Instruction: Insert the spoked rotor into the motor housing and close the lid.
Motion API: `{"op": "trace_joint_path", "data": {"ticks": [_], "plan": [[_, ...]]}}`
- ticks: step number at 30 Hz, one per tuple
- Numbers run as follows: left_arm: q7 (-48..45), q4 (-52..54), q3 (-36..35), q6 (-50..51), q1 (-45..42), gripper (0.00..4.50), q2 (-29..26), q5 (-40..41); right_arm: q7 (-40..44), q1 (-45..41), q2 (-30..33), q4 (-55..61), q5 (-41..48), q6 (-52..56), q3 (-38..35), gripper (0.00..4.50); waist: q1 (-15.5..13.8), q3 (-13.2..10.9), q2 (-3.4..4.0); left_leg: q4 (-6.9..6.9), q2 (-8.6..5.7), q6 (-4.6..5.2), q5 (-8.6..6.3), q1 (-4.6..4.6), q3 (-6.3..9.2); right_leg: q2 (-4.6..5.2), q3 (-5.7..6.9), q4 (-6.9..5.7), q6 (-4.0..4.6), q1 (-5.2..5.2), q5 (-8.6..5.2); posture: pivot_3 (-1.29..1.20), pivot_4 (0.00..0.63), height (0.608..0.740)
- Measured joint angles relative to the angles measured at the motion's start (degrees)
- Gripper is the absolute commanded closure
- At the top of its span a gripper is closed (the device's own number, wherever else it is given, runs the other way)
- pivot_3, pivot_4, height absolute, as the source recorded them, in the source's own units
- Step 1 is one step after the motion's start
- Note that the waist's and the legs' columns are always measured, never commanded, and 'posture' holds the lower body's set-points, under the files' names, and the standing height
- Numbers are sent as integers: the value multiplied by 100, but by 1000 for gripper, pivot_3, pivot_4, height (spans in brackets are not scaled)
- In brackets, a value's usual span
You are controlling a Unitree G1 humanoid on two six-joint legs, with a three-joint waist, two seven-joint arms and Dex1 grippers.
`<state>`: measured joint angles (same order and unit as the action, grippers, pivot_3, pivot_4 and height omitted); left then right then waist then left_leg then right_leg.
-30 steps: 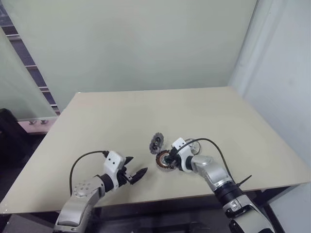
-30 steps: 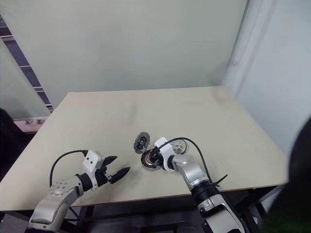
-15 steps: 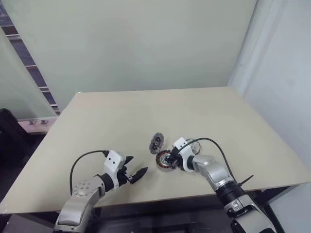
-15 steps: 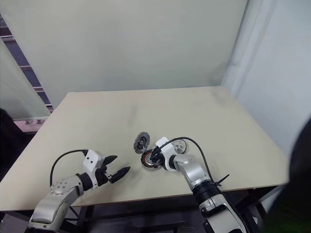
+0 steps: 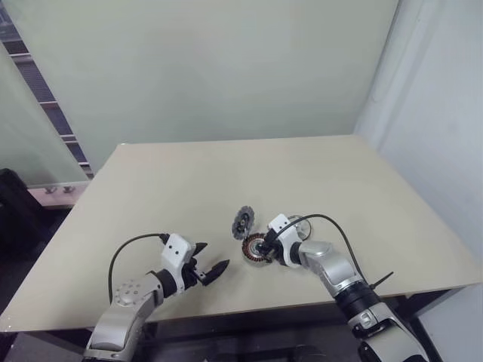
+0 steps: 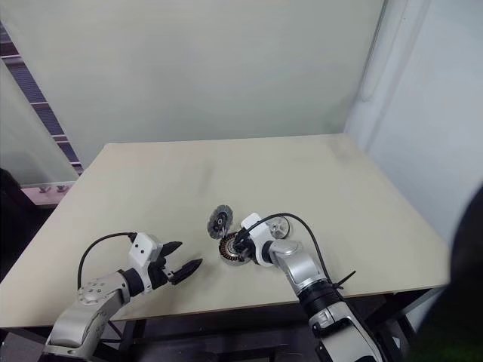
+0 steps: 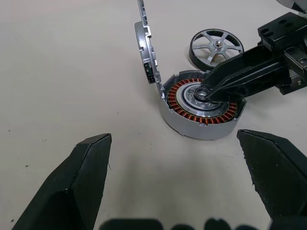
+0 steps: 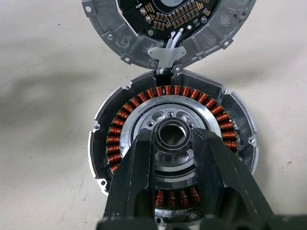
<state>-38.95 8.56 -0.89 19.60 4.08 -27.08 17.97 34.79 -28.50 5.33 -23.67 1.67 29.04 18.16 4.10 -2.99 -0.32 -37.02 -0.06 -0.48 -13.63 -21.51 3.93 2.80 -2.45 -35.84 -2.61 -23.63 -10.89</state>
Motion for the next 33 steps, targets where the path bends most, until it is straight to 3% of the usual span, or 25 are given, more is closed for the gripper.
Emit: {"op": "trace_joint_path", "data": {"ticks": [19, 20, 29, 31, 33], "plan": [[7, 0, 0, 7, -1, 0, 1, -1, -39, 12, -28, 37, -13, 41, 39, 3699, 0, 0, 0, 0, 0, 0, 0, 0, 0, 0, 0, 0, 0, 0, 0, 0, 0, 740], [7, 0, 0, 7, -3, 0, 1, -1, -44, 12, -34, 39, -12, 48, 39, 2991, 0, 0, 0, 0, 0, 0, 0, 0, 0, 0, 0, 0, 0, 0, 0, 0, 0, 740], [11, 7, 2, 7, -16, 0, 10, -2, -13, 64, -152, 326, 103, 244, -35, 23, -2, 0, 1, -1, -1, 0, 0, 0, 0, 0, 0, 0, 0, 1, 0, 0, 0, 740], [11, 10, 2, 7, -16, 0, 10, -2, -13, 65, -172, 492, 184, 330, -138, 185, -1, 0, 1, -1, 0, 0, 0, 0, 1, 0, 0, 0, 0, 0, 0, 0, 0, 740], [11, 11, 2, 7, -16, 0, 10, -2, -14, 82, -170, 672, 268, 402, -185, 738, -1, 0, 0, 0, 0, 0, 0, 0, 1, 0, 1, -1, 0, 0, 0, 0, 0, 740]]}}
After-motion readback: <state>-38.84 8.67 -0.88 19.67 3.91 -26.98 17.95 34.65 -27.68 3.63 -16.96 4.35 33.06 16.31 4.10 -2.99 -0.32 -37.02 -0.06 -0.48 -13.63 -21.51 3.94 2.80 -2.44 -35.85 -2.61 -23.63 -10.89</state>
